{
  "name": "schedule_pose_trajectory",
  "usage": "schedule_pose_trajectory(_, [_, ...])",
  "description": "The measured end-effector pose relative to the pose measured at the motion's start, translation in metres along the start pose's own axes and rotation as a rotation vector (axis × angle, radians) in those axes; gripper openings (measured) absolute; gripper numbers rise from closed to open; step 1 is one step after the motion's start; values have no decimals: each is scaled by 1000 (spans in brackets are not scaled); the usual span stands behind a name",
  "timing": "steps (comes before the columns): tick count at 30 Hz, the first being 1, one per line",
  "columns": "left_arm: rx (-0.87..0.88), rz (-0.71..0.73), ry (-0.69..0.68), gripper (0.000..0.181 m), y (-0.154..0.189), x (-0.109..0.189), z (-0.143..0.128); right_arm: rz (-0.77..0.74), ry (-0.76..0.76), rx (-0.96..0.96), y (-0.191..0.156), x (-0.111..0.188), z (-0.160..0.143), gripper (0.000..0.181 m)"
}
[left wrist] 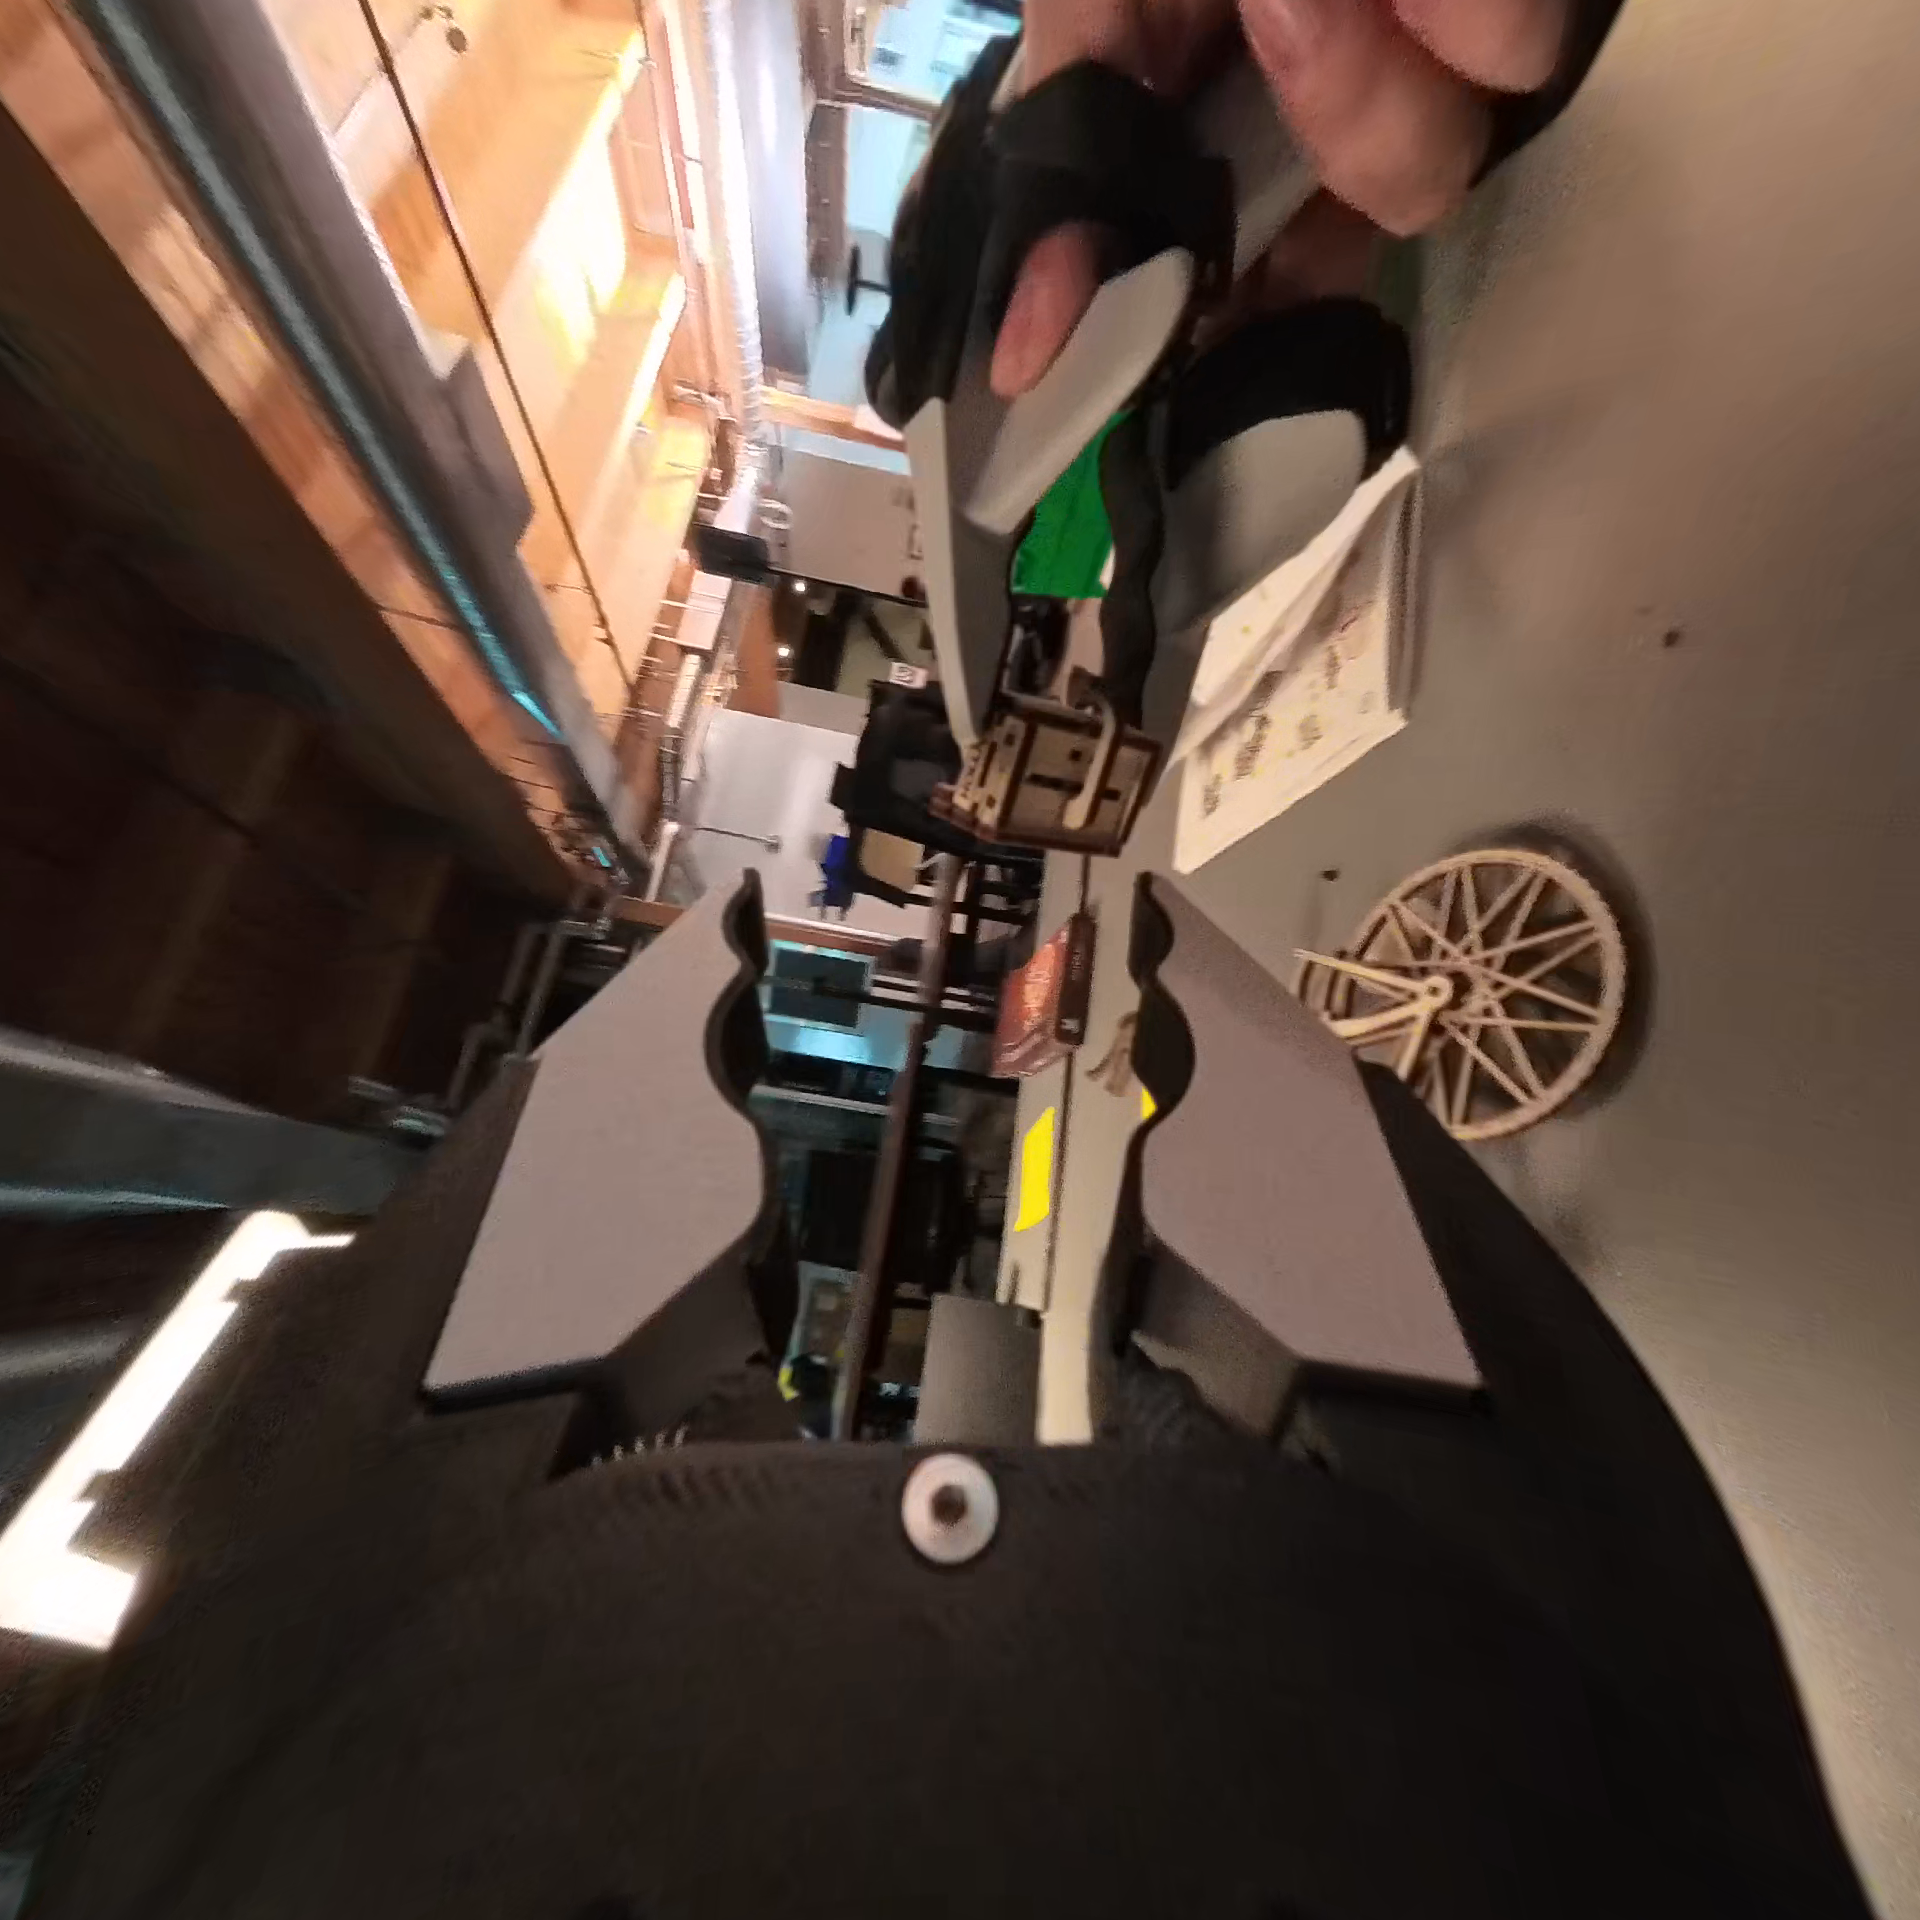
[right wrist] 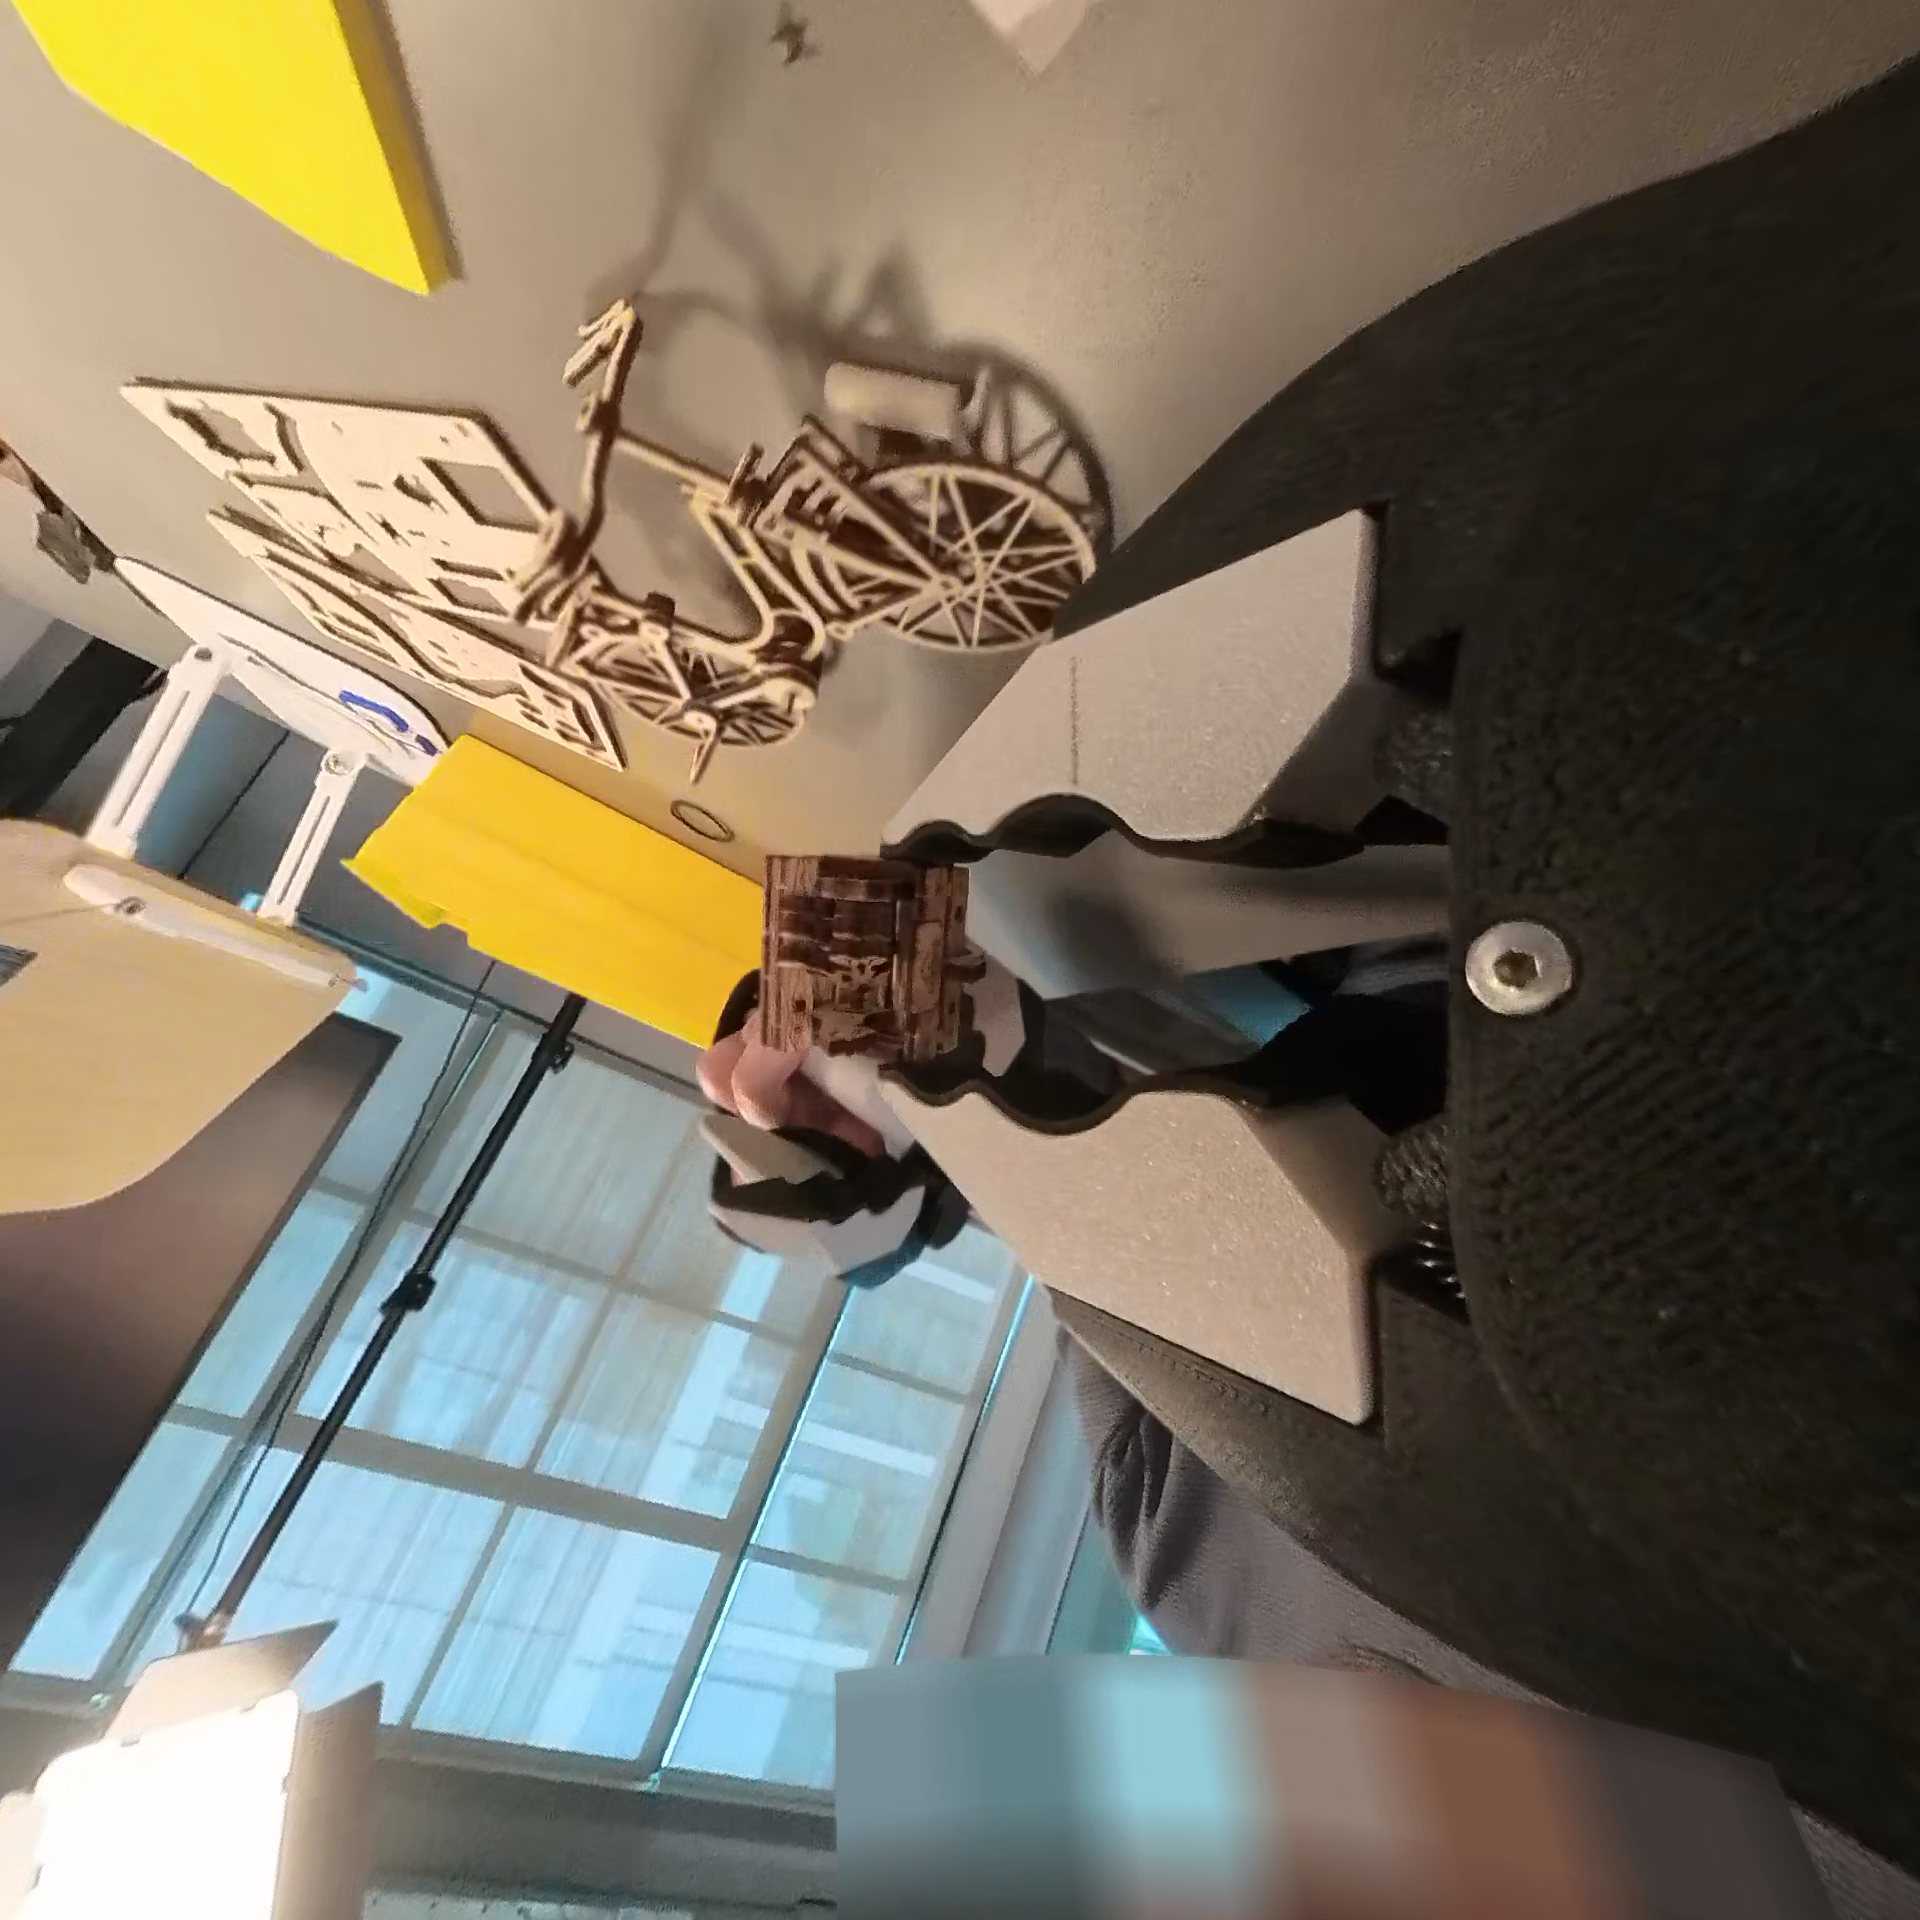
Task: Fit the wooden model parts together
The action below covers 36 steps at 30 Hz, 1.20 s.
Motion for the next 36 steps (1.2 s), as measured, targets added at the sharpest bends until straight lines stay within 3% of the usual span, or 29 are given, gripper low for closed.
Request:
schedule_pose_trajectory(4, [-101,99,23,70,-13,-4,11,-41,-72,90,-18,-2,16,36])
schedule_pose_trajectory(6, [-80,80,38,71,-13,-7,16,-68,-106,182,-30,-3,23,36])
schedule_pose_trajectory(13, [544,-168,141,81,-16,2,19,-173,-206,587,-63,-5,37,35])
schedule_pose_trajectory(18, [763,-292,90,76,-6,9,4,-283,-271,728,-54,-3,35,36])
schedule_pose_trajectory(23, [861,-331,-50,70,19,26,-28,-435,-272,690,-7,8,21,36])
schedule_pose_trajectory(26, [685,-303,-187,70,36,36,-47,-499,-251,597,22,16,8,36])
schedule_pose_trajectory(29, [355,-250,-297,65,44,39,-62,-540,-218,519,42,21,0,36])
schedule_pose_trajectory(33, [-58,-203,-353,64,57,33,-75,-520,-199,448,53,20,-7,36])
schedule_pose_trajectory(36, [-253,-185,-355,53,66,25,-83,-506,-201,430,56,19,-9,36])
Point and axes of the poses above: each gripper's, where its closed fingertips meet, x back along the fingers, z out of its top, y = z × x across the jaws, the point moved 3 cm from there along x, back along the fingers, and after that the axes turned 10 degrees about x, right-handed, at the moved point
